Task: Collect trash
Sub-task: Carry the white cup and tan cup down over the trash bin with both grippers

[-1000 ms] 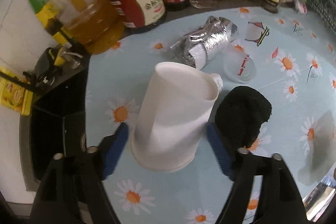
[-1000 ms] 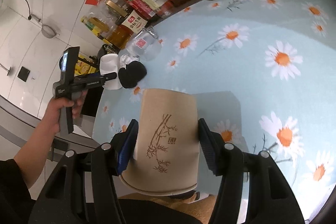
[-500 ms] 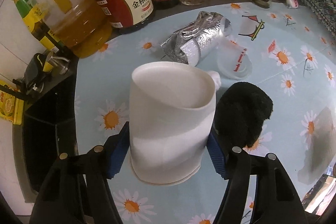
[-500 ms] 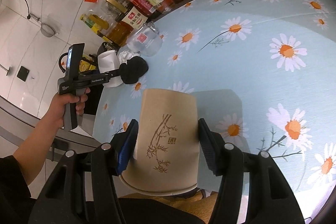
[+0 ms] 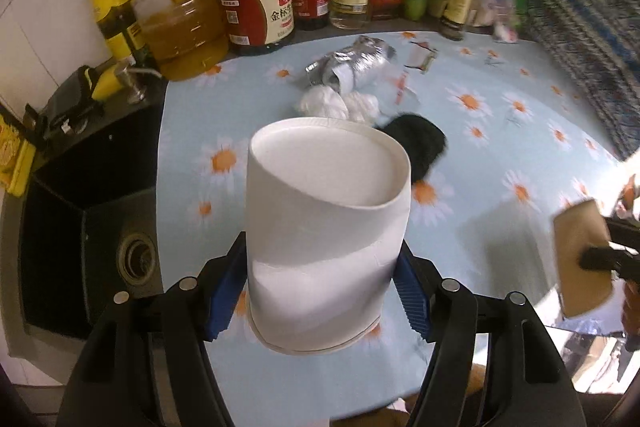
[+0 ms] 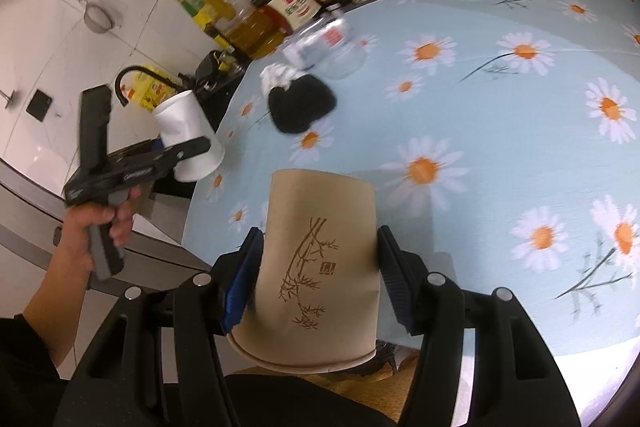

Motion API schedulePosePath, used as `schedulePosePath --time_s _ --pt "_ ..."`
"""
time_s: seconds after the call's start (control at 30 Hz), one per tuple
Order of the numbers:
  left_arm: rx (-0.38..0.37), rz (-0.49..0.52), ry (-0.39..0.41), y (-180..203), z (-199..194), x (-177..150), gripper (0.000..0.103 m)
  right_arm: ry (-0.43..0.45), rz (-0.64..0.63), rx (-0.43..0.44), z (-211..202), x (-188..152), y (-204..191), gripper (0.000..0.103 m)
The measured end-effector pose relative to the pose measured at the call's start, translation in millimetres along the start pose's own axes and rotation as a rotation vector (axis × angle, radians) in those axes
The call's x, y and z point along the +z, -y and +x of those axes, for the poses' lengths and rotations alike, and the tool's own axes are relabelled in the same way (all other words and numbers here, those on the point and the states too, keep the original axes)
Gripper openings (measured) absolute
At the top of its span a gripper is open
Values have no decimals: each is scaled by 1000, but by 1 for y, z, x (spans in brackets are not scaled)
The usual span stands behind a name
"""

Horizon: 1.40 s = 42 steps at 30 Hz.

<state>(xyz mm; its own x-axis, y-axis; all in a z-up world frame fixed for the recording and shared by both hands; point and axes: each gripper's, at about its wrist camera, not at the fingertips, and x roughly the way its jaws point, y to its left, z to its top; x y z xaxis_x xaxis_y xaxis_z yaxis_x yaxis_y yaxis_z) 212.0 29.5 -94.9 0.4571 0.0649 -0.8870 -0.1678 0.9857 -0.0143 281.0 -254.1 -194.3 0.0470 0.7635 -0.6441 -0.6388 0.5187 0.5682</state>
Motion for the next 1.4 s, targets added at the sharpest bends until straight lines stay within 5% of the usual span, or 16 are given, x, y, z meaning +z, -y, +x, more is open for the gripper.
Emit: schedulePosePath --time_s 0.37,0.73,1.07,1.4 --pt "-153 -35 35 -11 -51 -100 66 -59 -32 -40 30 -47 -73 58" --pt "-251 -4 -82 -1 -42 -181 66 -162 12 -94 65 -112 -91 58" --pt "-273 46 -248 10 26 -234 66 -289 97 -178 129 -165 -57 58" --pt "-267 -6 -442 2 135 -286 66 -286 352 -192 197 -205 18 58"
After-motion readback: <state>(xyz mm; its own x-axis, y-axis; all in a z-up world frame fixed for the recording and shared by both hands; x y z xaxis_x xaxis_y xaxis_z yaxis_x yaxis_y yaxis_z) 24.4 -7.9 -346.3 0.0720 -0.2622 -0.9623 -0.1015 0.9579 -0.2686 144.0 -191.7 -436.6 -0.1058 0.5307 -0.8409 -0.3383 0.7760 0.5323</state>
